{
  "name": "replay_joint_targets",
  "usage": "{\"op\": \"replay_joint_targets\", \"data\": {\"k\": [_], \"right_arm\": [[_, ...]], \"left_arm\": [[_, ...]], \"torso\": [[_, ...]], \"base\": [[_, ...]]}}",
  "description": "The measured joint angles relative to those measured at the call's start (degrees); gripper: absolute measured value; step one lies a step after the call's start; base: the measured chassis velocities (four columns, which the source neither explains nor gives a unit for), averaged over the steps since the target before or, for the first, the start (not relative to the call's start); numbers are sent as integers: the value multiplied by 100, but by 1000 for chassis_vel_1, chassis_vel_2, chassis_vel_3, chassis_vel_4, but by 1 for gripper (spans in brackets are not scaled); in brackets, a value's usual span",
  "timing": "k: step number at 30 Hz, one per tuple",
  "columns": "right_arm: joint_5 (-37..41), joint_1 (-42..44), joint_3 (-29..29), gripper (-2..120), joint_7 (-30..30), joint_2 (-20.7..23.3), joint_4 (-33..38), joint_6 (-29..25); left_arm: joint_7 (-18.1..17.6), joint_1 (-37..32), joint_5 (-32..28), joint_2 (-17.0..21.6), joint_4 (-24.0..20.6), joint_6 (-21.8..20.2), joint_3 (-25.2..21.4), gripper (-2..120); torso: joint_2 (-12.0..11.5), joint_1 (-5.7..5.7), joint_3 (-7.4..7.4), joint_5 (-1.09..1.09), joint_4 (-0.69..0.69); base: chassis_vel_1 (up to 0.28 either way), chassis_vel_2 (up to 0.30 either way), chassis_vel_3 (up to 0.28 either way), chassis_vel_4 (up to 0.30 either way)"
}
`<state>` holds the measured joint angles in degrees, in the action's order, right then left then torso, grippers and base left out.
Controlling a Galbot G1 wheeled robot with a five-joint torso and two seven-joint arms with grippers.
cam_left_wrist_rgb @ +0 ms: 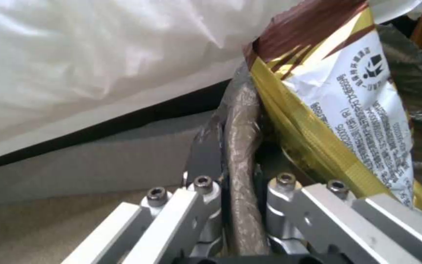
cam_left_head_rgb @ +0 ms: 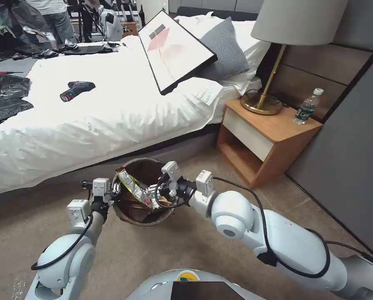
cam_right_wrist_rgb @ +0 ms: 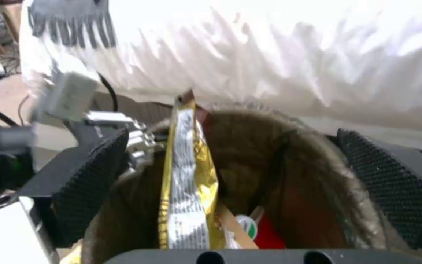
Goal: Pick up the trash bin, then pick up the garbage from the floor and place it into the trash bin.
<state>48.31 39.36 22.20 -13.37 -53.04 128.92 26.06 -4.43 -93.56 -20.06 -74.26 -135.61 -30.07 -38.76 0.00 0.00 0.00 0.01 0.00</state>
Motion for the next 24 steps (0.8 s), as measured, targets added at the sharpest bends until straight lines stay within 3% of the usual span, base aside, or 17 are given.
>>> {"op": "replay_joint_targets", "data": {"k": [10, 17, 24], "right_arm": [[116, 338, -618, 100, 84, 395, 504, -163], [-415, 975, -1028, 100, 76, 730, 555, -642], [-665, 1516, -1689, 100, -80, 734, 560, -802]], "left_arm": [[-2, -10, -20, 10, 5, 0, -31, 5], [-5, -15, -28, -2, 4, 0, -61, 5], [-5, -24, -43, -3, -9, 0, -85, 5]], "torso": [[0, 0, 0, 0, 0], [0, 0, 0, 0, 0], [0, 0, 0, 0, -1]], "base": [[0, 0, 0, 0], [0, 0, 0, 0], [0, 0, 0, 0]]}}
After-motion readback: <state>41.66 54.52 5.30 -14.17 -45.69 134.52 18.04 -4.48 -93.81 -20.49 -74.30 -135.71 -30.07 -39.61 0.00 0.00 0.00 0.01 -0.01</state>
